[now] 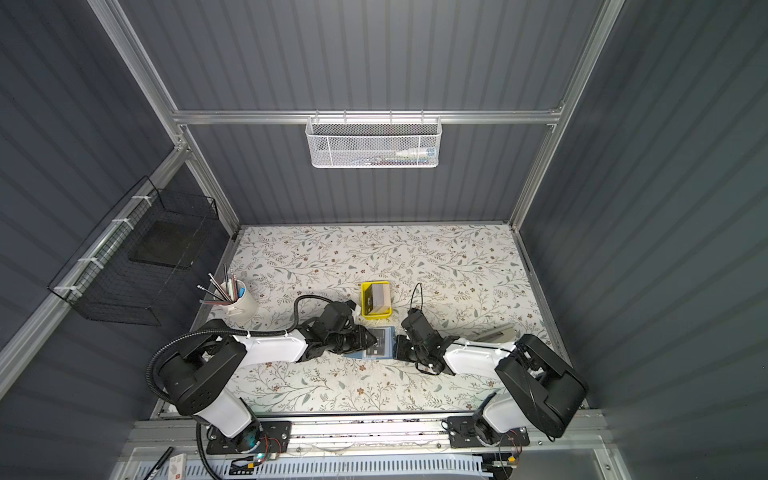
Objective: Insert credit cards into a card holder
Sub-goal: Insert the credit card into the card slot.
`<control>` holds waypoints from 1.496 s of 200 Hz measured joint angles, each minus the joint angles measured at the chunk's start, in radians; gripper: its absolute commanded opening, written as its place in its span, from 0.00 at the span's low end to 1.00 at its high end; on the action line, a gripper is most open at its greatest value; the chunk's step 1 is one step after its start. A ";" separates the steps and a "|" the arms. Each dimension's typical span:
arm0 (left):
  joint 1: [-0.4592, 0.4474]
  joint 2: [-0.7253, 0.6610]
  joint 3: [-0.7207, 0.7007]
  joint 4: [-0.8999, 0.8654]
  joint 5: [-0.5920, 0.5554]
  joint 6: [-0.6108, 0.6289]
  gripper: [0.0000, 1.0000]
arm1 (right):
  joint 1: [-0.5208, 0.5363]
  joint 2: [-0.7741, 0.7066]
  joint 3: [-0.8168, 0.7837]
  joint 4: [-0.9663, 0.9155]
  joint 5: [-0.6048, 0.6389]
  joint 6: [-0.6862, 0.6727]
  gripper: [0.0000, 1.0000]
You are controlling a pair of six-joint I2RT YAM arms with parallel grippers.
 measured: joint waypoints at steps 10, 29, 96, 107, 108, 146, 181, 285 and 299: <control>0.000 0.000 0.000 0.003 0.001 0.000 0.36 | 0.000 0.000 0.000 0.000 0.000 0.000 0.10; 0.000 0.000 0.000 0.006 0.001 0.000 0.34 | 0.000 0.000 0.000 0.000 0.000 0.000 0.10; -0.002 0.000 -0.009 0.031 0.000 0.001 0.34 | 0.000 0.000 0.001 -0.001 0.000 0.000 0.10; -0.002 0.000 -0.010 0.034 0.001 0.001 0.35 | 0.000 0.000 0.001 -0.002 0.001 0.000 0.10; -0.002 0.000 -0.010 0.034 0.001 0.001 0.35 | 0.000 0.000 0.001 -0.002 0.000 0.000 0.10; -0.005 0.003 -0.010 0.043 0.000 0.001 0.35 | 0.000 0.000 0.001 -0.003 0.001 0.000 0.10; -0.013 0.002 -0.010 0.029 -0.025 0.002 0.36 | 0.000 0.000 0.001 -0.003 0.001 0.000 0.10; -0.031 -0.028 -0.010 -0.034 -0.072 0.009 0.31 | 0.000 0.002 0.004 -0.005 0.002 0.000 0.10; -0.033 -0.035 -0.010 -0.040 -0.081 0.010 0.33 | 0.000 0.002 0.005 -0.005 0.002 0.000 0.10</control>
